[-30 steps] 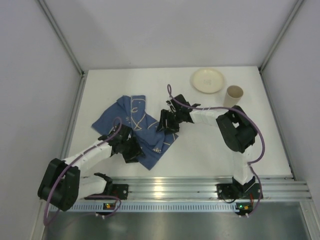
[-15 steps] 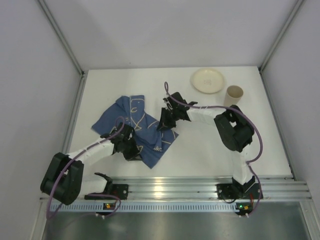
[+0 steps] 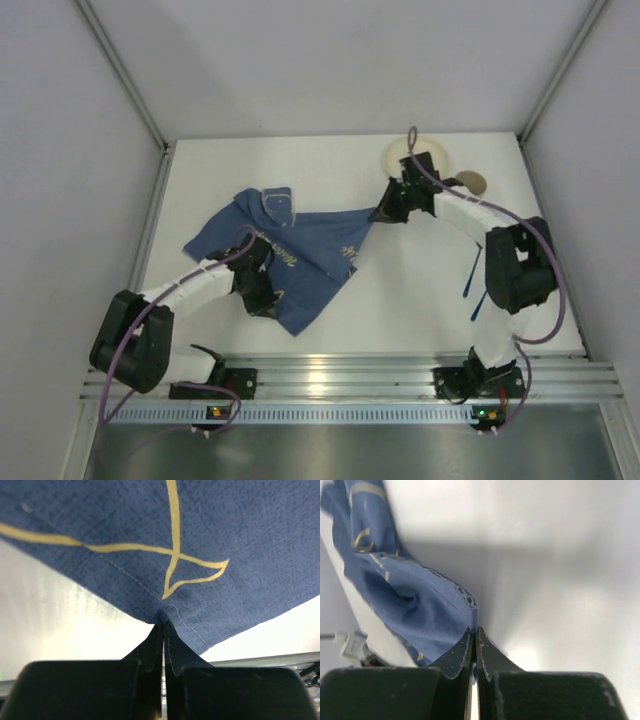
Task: Set the dinner table for one person
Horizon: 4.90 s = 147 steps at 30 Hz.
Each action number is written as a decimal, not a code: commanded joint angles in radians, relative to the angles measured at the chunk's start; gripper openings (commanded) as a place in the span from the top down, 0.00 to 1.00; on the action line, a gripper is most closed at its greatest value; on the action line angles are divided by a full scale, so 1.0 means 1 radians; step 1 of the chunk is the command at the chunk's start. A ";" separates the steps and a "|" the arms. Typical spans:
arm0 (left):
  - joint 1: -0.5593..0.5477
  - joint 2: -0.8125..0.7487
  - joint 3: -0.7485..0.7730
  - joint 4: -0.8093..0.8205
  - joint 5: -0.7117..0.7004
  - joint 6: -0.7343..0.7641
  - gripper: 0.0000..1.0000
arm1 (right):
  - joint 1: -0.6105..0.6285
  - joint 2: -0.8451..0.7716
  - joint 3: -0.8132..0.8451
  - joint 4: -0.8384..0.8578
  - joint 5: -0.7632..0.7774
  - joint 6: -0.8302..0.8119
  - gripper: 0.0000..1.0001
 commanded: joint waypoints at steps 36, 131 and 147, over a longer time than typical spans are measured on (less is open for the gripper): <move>0.285 0.085 0.363 -0.561 -0.342 0.197 1.00 | -0.275 -0.883 -0.782 -0.564 0.103 -0.159 0.98; -0.014 0.266 0.774 -0.115 -0.025 0.274 0.12 | -0.303 0.248 0.694 -0.619 0.457 -0.401 0.79; -0.014 0.287 0.771 -0.115 -0.013 0.262 0.12 | -0.183 0.113 0.912 -0.825 0.581 -0.426 1.00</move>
